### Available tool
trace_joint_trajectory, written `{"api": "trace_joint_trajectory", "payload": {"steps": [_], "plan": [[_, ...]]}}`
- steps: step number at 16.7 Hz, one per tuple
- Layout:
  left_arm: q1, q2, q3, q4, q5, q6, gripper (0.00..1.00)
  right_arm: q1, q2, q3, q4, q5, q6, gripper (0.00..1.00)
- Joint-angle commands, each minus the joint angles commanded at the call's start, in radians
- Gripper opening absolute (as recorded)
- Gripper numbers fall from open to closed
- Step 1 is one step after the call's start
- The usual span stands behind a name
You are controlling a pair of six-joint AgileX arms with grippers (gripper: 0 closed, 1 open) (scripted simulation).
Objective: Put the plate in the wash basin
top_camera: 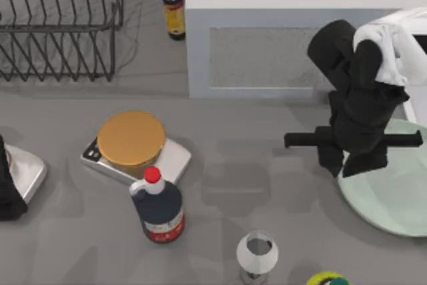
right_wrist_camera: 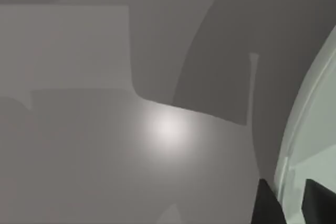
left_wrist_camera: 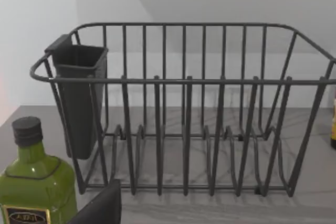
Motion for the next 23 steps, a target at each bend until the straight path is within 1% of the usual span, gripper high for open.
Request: {"api": "trace_joint_trajectory", "payload": {"steps": [4,8,11,14,16,18,23], "plan": [[0.000,0.000,0.000,0.000,0.000,0.000,1.00,-0.028,-0.022,0.164,-0.306,0.000,-0.006,0.00],[0.000,0.000,0.000,0.000,0.000,0.000,1.00,-0.042,-0.025,0.464,-0.621,0.001,-0.006,0.00],[0.000,0.000,0.000,0.000,0.000,0.000,1.00,-0.037,-0.008,0.713,-0.773,0.002,-0.004,0.00],[0.000,0.000,0.000,0.000,0.000,0.000,1.00,-0.016,0.017,0.899,-0.849,0.002,-0.002,0.00],[0.000,0.000,0.000,0.000,0.000,0.000,1.00,-0.003,0.033,0.972,-0.871,0.002,0.000,0.00],[0.000,0.000,0.000,0.000,0.000,0.000,1.00,0.005,0.045,1.005,-0.878,0.002,0.001,0.00],[0.000,0.000,0.000,0.000,0.000,0.000,1.00,-0.002,0.041,1.006,-0.876,0.001,0.003,0.00]]}}
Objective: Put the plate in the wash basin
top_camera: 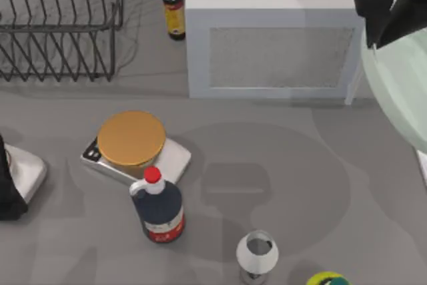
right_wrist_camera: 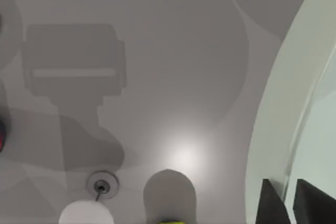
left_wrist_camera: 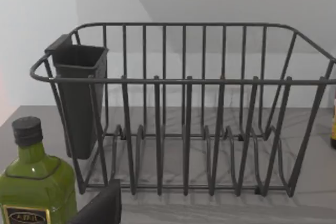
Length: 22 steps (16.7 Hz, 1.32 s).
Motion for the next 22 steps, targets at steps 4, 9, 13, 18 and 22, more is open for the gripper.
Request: {"api": "trace_joint_trajectory", "payload": {"steps": [4,9,13,18,22], "plan": [[0.000,0.000,0.000,0.000,0.000,0.000,1.00,-0.107,-0.004,0.110,0.015,-0.021,0.016,0.00],[0.000,0.000,0.000,0.000,0.000,0.000,1.00,-0.360,0.182,0.402,0.044,-0.045,-0.079,0.00],[0.000,0.000,0.000,0.000,0.000,0.000,1.00,-0.499,0.467,0.571,0.035,-0.036,-0.298,0.00],[0.000,0.000,0.000,0.000,0.000,0.000,1.00,-0.535,0.703,0.613,0.009,-0.005,-0.522,0.00],[0.000,0.000,0.000,0.000,0.000,0.000,1.00,-0.533,0.725,0.614,0.005,0.000,-0.544,0.00]]}}
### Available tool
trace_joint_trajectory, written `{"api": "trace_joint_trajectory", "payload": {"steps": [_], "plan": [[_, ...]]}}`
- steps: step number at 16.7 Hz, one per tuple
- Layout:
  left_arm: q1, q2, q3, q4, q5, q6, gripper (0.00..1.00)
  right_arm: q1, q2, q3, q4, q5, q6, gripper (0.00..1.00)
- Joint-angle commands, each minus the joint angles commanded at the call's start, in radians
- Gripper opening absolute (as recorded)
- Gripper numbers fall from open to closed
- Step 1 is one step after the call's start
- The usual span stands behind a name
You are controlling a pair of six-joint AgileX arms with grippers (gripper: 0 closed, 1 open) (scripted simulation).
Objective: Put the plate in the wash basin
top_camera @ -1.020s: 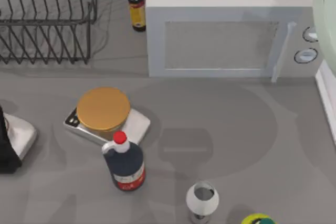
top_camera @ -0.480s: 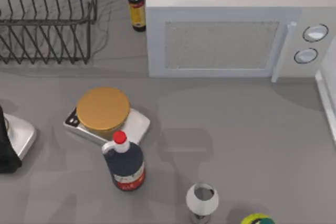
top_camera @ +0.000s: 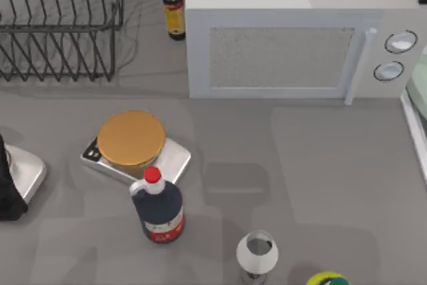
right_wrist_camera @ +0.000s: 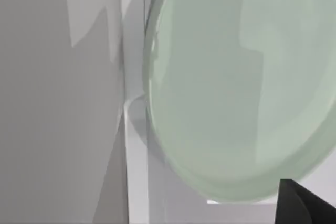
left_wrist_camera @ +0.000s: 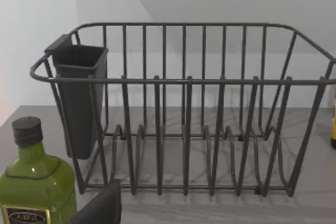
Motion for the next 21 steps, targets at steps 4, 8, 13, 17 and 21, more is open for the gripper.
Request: {"api": "trace_joint_trajectory", "payload": {"steps": [4,8,13,17,21], "plan": [[0.000,0.000,0.000,0.000,0.000,0.000,1.00,0.000,0.000,0.000,0.000,0.000,0.000,0.15],[0.000,0.000,0.000,0.000,0.000,0.000,1.00,0.000,0.000,0.000,0.000,0.000,0.000,0.45],[0.000,0.000,0.000,0.000,0.000,0.000,1.00,0.000,0.000,0.000,0.000,0.000,0.000,0.83],[0.000,0.000,0.000,0.000,0.000,0.000,1.00,0.000,0.000,0.000,0.000,0.000,0.000,1.00],[0.000,0.000,0.000,0.000,0.000,0.000,1.00,0.000,0.000,0.000,0.000,0.000,0.000,1.00]]}}
